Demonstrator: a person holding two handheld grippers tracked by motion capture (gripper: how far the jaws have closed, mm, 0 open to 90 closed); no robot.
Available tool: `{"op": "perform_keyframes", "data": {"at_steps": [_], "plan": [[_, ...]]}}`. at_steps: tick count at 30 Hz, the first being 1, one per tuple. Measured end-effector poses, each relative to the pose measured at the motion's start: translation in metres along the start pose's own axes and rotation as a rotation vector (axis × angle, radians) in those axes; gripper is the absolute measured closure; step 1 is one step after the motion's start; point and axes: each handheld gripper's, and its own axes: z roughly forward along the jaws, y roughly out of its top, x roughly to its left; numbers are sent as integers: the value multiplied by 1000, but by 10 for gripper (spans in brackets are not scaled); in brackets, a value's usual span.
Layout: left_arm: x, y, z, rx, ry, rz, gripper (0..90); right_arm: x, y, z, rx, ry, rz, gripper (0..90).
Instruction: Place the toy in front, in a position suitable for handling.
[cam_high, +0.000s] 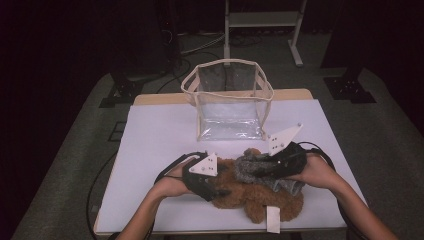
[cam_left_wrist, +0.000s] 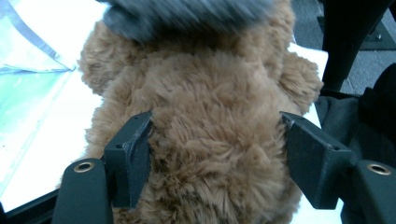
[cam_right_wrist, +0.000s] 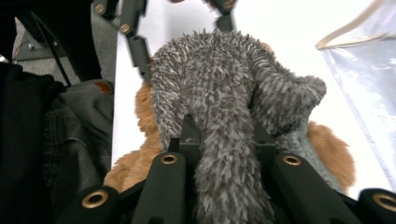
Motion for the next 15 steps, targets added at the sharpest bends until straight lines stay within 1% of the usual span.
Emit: {"op": "perform_keyframes", "data": {"at_steps": [1,2,4,10,12,15], "plan": [[0,0,0,1,1,-2,294,-3,-1,-3,-7,-5,-2,729],[0,-1,0,1,0,-3,294,-4,-2,-7,-14,-10,13,729],[0,-2,-1,-3,-2,-9,294,-6,-5,-15,-26,-27,17,729],[1,-2,0,-6,-5,-8,292,-8,-25,-40,-52,-67,72,728],[1,-2,0,-6,-3,-7,290,-8,-31,-44,-52,-77,83,726],[0,0,-1,-4,4,1,290,-8,-35,-47,-62,-77,98,727]]}}
